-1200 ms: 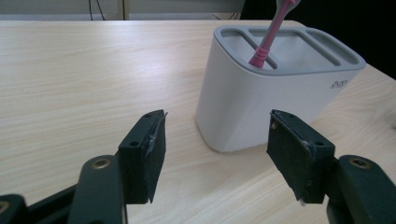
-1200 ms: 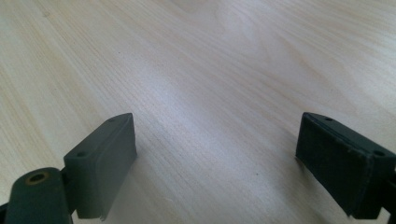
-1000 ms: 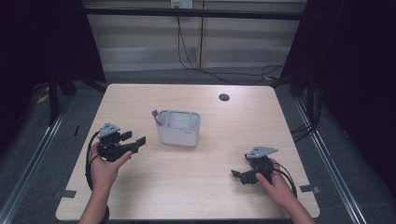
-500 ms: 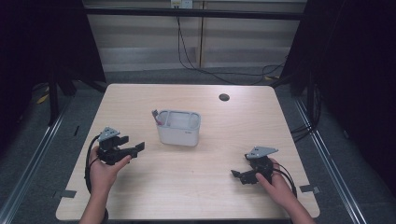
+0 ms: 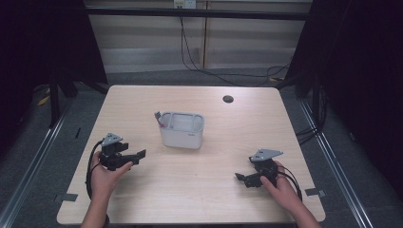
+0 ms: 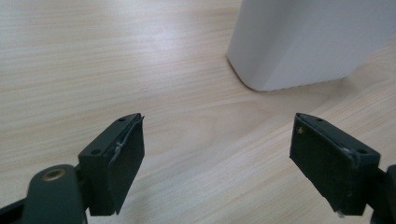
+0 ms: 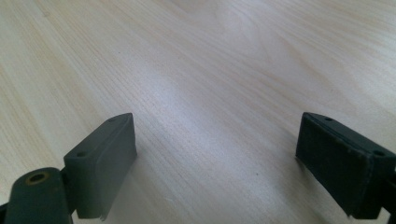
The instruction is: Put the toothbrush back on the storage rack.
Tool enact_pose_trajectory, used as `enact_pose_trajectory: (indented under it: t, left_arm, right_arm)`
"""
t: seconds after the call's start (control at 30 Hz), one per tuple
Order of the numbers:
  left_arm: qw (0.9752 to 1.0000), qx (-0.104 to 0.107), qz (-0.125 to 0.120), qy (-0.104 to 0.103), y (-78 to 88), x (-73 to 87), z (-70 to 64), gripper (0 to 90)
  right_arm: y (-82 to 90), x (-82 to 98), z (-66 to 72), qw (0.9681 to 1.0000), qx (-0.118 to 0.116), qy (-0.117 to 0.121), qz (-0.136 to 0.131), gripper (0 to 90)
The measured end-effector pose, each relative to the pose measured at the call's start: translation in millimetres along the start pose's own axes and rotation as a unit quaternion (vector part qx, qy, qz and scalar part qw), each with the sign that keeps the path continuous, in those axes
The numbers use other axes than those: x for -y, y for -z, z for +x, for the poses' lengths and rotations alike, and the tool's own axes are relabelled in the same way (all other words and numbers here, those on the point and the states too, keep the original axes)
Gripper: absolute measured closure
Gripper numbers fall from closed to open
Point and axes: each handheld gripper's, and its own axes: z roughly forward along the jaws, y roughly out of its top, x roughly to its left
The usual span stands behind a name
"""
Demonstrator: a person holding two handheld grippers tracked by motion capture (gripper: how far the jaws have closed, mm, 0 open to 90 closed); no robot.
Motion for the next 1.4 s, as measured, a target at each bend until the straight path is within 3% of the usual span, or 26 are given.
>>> enact_pose_trajectory:
  t: [0.57,0.63,0.8,1.4]
  left_arm:
    - [0.9988,-0.018,0.036,-0.028,-3.9,10.6,6.2,16.7]
    - [0.9989,-0.019,0.036,-0.023,-4.7,12.1,6.4,16.6]
    - [0.9985,-0.022,0.038,-0.031,-4.6,13.8,7.0,16.6]
    - [0.9955,-0.031,0.069,-0.057,-8.2,22.9,8.6,16.2]
  right_arm:
    - [0.0,0.0,0.0,1.0,0.0,0.0,0.0,11.5]
    - [0.0,0.0,0.0,1.0,0.0,0.0,0.0,11.5]
    - [0.0,0.0,0.0,1.0,0.0,0.0,0.0,11.5]
    - [0.0,0.0,0.0,1.0,0.0,0.0,0.0,11.6]
